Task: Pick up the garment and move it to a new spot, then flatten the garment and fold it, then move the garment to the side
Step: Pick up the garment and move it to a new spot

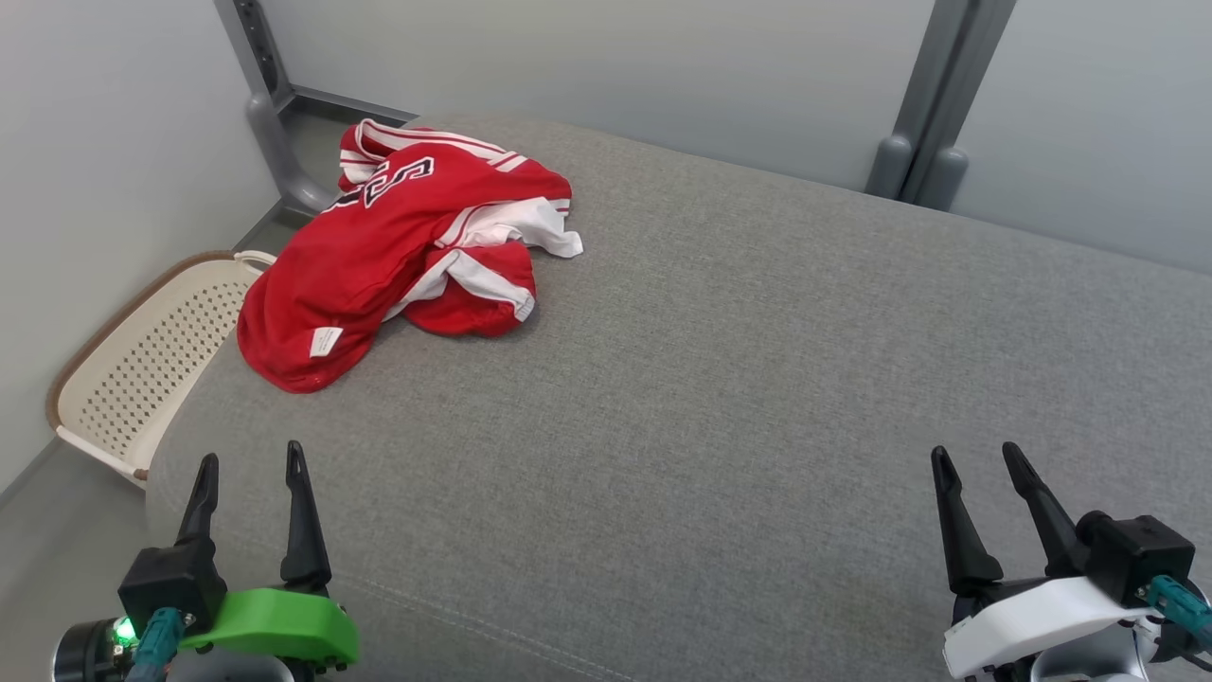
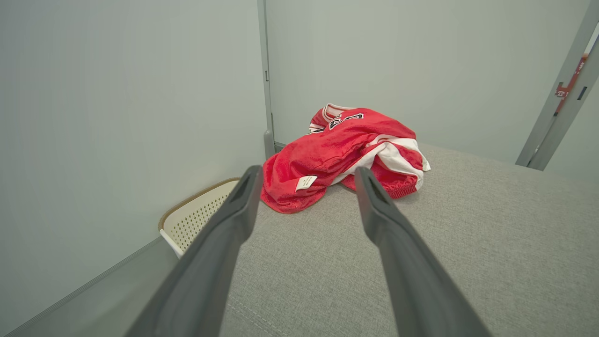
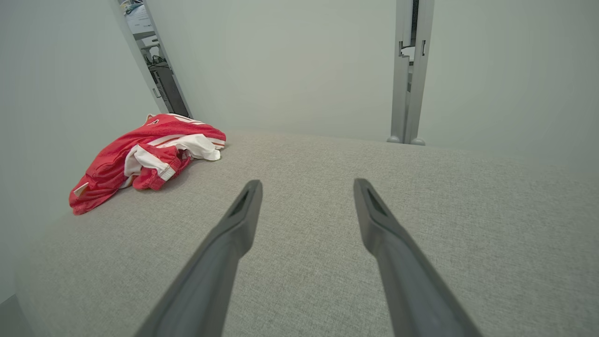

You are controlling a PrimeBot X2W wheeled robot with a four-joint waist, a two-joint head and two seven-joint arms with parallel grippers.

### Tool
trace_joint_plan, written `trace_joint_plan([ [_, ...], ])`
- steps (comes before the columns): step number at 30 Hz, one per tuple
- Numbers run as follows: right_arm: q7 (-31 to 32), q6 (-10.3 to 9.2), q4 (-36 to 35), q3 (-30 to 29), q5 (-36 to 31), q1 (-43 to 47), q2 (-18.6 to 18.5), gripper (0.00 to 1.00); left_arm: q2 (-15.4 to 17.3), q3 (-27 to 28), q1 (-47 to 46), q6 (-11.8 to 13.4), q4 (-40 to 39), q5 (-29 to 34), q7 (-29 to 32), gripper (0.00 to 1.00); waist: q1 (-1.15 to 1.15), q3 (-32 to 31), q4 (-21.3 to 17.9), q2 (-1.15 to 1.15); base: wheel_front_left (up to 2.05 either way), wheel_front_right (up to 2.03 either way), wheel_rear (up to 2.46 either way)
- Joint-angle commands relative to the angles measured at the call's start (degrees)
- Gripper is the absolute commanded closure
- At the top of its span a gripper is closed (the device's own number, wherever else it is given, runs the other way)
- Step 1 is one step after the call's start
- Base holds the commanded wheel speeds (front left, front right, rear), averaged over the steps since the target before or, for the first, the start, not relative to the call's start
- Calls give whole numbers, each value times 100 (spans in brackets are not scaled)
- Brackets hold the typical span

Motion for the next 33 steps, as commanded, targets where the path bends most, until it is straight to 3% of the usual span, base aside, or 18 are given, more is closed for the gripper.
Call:
trace_joint_plan([
  [1,-8,0,-3,-25,-24,-9,-55,0,54,22,-119,-7,1,-52,-50,0,0,79,-121,0,0,0,0],
  [6,38,0,-93,-83,-52,-103,-199,0,144,112,-548,-32,78,-74,-122,0,0,323,-398,0,0,0,0],
  [20,147,-1,-716,-738,225,-554,-1107,0,528,629,-3133,-72,647,-259,-361,0,0,2084,-1745,0,0,0,0],
  [33,18,-1,-940,-1410,423,-740,-1553,0,1023,745,-5073,-321,2215,-399,-216,0,0,3104,-2251,0,0,0,0],
])
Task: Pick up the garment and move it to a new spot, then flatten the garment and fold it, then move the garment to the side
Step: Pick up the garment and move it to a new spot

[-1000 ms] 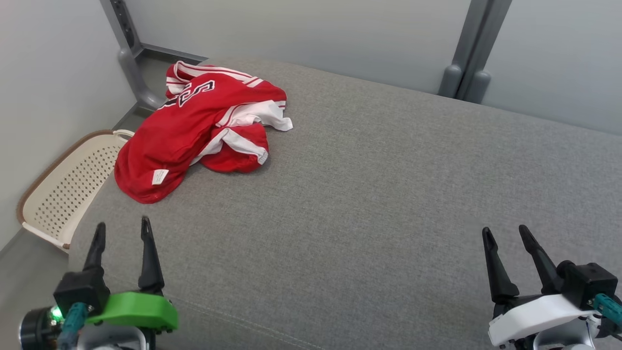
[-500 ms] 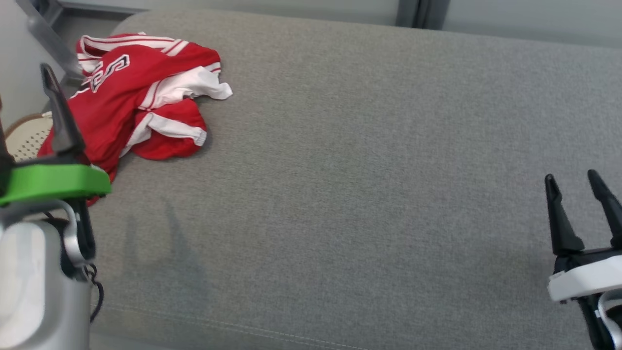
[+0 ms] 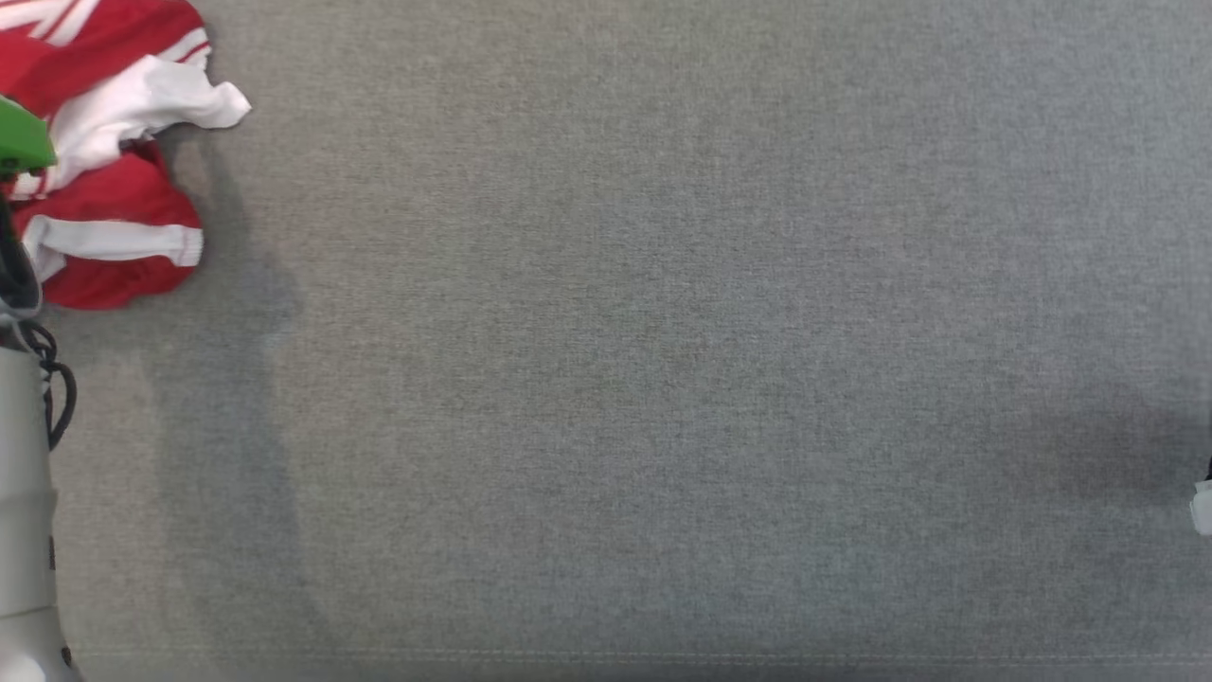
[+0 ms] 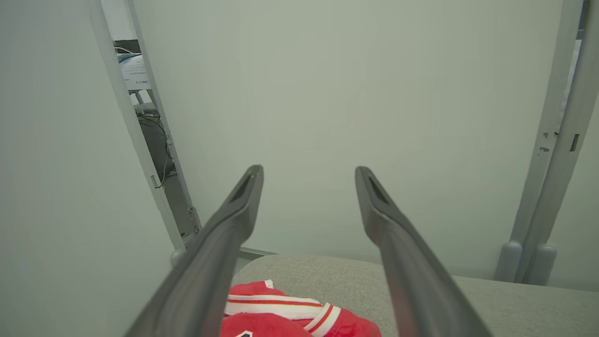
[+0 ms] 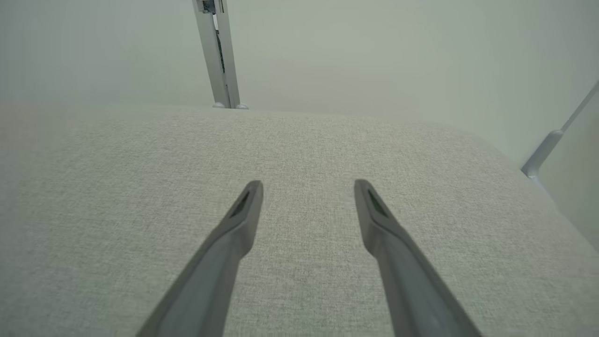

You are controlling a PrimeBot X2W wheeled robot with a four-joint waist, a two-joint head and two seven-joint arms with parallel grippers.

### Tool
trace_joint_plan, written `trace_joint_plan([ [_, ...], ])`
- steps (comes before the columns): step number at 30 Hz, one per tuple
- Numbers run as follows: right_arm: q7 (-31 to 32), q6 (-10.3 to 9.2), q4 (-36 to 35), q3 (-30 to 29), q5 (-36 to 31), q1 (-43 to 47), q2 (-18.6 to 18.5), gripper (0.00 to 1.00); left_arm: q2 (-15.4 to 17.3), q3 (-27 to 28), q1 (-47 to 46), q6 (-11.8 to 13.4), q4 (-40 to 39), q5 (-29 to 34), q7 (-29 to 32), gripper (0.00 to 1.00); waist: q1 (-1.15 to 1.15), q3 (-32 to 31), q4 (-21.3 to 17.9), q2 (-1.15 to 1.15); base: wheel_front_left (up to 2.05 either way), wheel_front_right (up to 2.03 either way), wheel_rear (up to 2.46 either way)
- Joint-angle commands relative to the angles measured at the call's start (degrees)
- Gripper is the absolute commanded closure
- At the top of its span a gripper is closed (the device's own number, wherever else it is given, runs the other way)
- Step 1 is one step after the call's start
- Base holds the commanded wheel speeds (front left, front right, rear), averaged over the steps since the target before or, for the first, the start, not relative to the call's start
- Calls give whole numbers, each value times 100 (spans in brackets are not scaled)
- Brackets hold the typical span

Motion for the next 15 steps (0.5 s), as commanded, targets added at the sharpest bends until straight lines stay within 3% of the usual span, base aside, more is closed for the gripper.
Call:
trace_joint_plan([
  [1,-29,-2,-43,-30,40,-99,-44,0,94,-3,-170,-24,168,-22,47,0,0,557,-421,0,0,0,0],
  [15,-13,-2,-66,-17,77,-186,-88,0,252,-375,-651,-210,2075,2,1028,0,0,702,-390,0,0,0,0],
])
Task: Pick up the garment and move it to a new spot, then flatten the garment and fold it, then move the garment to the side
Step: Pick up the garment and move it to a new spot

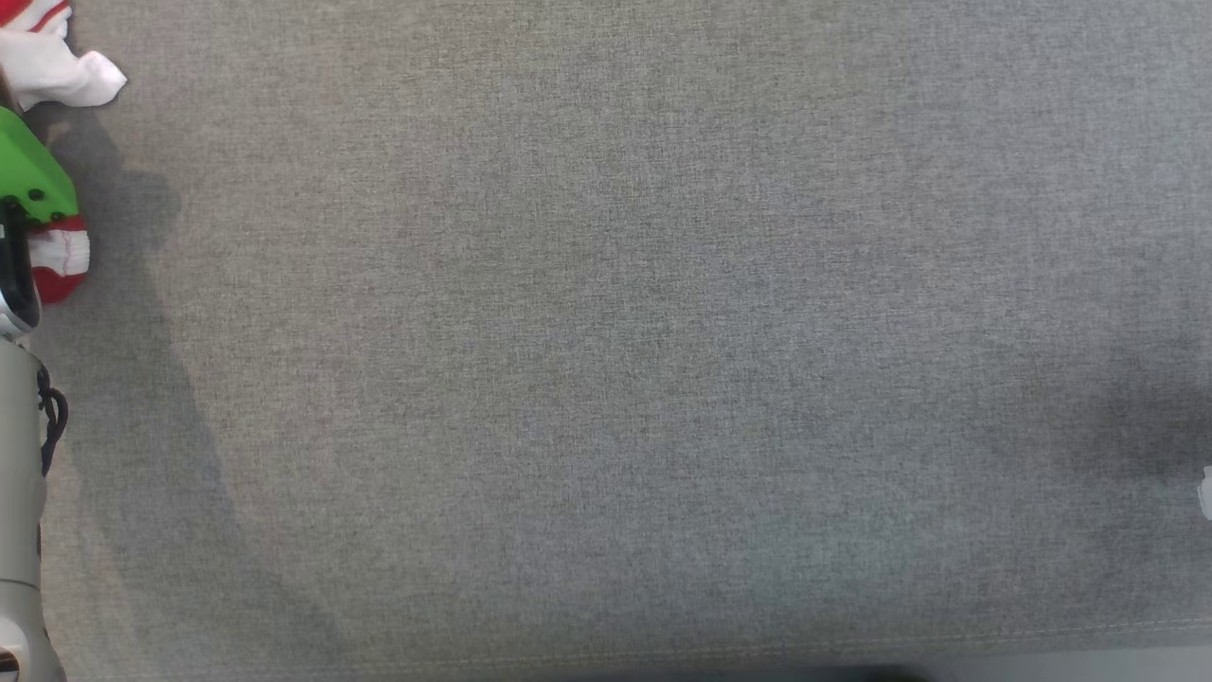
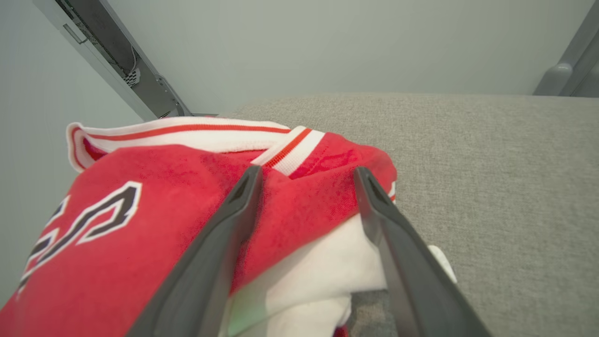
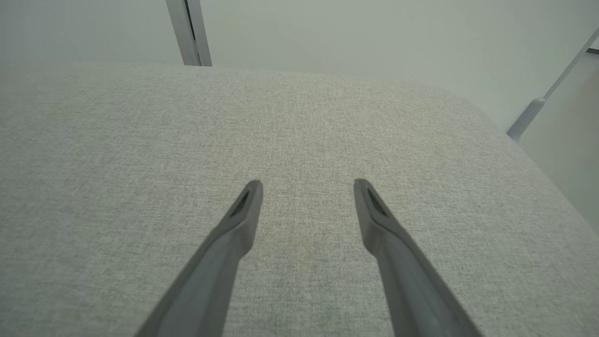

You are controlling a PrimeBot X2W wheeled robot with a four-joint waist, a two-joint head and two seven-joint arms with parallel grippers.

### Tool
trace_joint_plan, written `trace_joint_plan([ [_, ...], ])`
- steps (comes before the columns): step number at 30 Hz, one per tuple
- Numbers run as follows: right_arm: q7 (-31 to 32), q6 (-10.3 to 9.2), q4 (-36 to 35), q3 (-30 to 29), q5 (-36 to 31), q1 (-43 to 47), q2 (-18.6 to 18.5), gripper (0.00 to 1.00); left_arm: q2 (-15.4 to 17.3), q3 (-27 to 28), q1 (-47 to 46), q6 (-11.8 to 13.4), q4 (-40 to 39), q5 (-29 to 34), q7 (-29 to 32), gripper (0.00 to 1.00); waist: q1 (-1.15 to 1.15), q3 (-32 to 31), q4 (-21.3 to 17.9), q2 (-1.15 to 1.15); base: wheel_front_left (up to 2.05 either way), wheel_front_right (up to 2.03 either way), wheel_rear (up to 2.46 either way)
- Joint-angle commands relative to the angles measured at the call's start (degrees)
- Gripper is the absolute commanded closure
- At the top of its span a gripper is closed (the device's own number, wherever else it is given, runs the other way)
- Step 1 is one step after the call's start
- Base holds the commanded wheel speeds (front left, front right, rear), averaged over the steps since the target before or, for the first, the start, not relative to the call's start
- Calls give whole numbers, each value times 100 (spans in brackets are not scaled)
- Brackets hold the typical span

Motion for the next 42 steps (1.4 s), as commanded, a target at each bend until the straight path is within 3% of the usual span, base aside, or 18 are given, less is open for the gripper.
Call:
trace_joint_plan([
  [1,2,-2,7,19,16,-81,14,0,66,-57,-63,-74,135,-43,155,0,-1,-29,-8,0,0,0,0],
  [8,-4,-2,47,120,40,-122,28,0,112,-153,-222,-209,639,-103,537,0,-1,-54,-85,0,0,0,0],
  [9,-9,-3,49,125,49,-124,29,0,116,-140,-256,-225,721,-139,566,18,-1,-51,-96,0,0,0,0],
  [11,-21,-2,66,133,67,-138,27,0,134,-170,-301,-273,850,-128,551,100,-1,-53,-121,0,0,0,0],
  [16,-53,-2,143,183,69,-213,71,0,185,-208,-421,-353,1186,-125,404,100,-1,-120,-166,0,0,0,0],
  [27,-185,-2,433,452,44,-301,279,0,463,-410,-906,-452,1345,130,-715,100,-1,-673,-204,0,0,0,0],
  [34,-324,-2,783,650,-22,-294,523,0,539,-741,-1441,-437,857,459,-1158,100,-1,-1249,-279,0,0,0,0],
  [42,-484,-2,1115,795,-81,-319,834,0,311,-1198,-1955,-545,-145,738,-913,100,-1,-1645,-657,0,0,0,0],
])
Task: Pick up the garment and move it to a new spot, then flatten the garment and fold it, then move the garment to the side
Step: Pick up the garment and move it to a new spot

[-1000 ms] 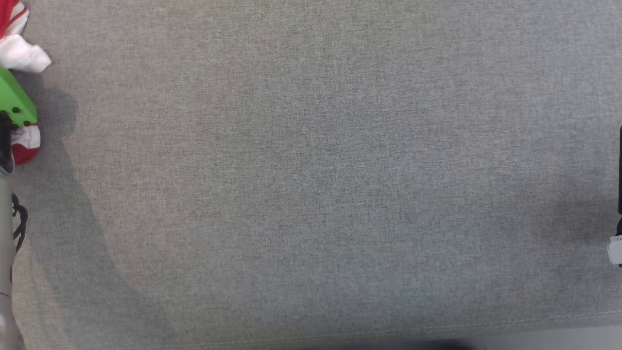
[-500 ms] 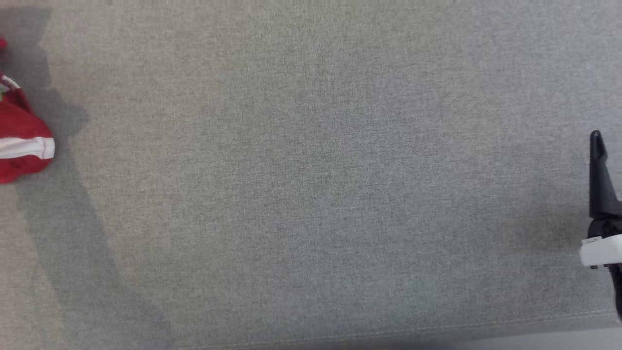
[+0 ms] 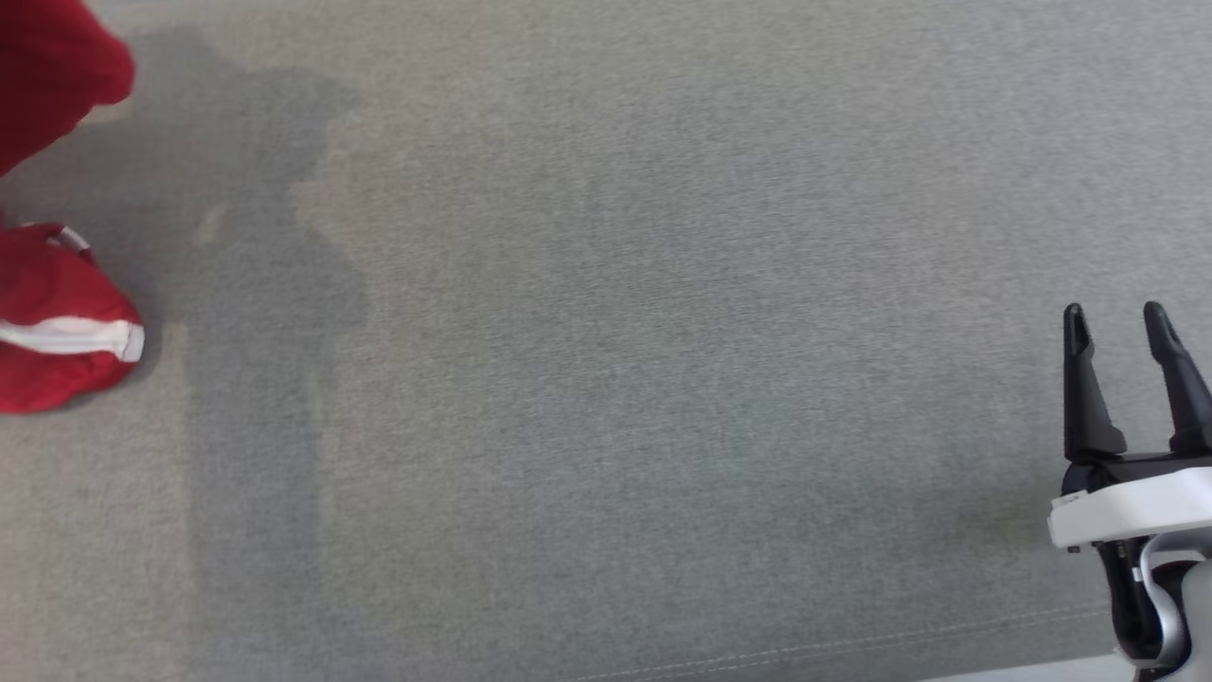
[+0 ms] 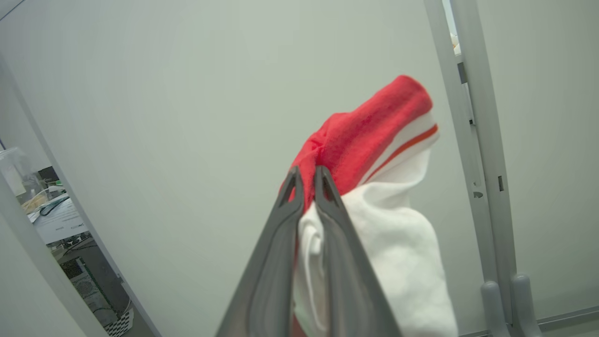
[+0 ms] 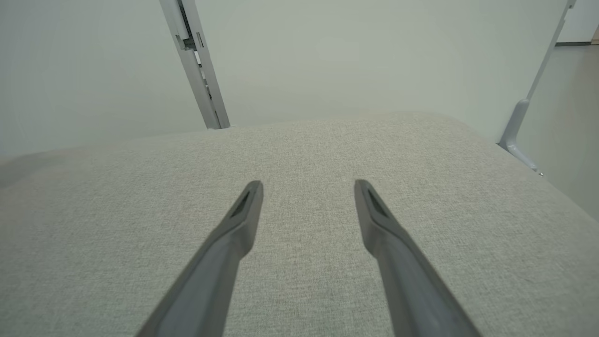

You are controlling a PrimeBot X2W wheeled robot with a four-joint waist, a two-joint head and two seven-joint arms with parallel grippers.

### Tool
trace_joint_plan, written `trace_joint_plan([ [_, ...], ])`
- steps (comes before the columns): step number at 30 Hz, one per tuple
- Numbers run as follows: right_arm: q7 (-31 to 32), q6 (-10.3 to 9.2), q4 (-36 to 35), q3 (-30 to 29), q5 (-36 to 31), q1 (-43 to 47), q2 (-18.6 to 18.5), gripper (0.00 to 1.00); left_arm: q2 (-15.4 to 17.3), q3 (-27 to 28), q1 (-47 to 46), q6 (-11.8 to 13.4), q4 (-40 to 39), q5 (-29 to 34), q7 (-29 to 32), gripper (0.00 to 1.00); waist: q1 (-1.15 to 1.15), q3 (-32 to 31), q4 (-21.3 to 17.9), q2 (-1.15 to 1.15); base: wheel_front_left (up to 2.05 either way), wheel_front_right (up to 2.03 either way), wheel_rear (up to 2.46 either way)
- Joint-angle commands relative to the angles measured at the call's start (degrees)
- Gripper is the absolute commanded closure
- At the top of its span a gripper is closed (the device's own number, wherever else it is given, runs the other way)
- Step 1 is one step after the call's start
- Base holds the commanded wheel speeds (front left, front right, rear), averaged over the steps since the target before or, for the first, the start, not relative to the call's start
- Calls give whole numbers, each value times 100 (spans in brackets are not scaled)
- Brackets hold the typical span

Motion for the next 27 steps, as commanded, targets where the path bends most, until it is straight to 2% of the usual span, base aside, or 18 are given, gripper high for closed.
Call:
trace_joint_plan([
  [1,-58,-3,62,1,-32,-56,47,0,-120,-86,-131,-33,-187,19,75,100,0,-202,-309,0,0,0,0],
  [5,-146,-3,231,87,-9,-122,184,0,-323,-360,-374,-73,-809,161,399,100,0,-231,-666,0,0,0,0],
  [10,-267,-4,478,201,39,-220,330,0,-724,-718,-666,-165,-1406,246,759,100,0,-193,-1195,0,0,0,0],
  [17,-369,-4,791,252,111,-402,430,0,-1371,-1153,-968,-260,-1665,219,857,100,0,-96,-1835,0,0,0,0],
  [20,-394,-3,882,261,148,-444,447,0,-1736,-1350,-868,-270,-1656,157,737,100,0,-54,-1965,0,0,0,0],
  [22,-401,-3,921,264,150,-461,457,0,-1900,-1475,-619,-190,-1676,108,649,100,0,-47,-1997,0,0,0,0],
  [27,-401,-4,910,219,141,-491,479,0,-2119,-1694,55,-6,-1715,-161,409,100,0,-52,-1939,0,0,0,0],
])
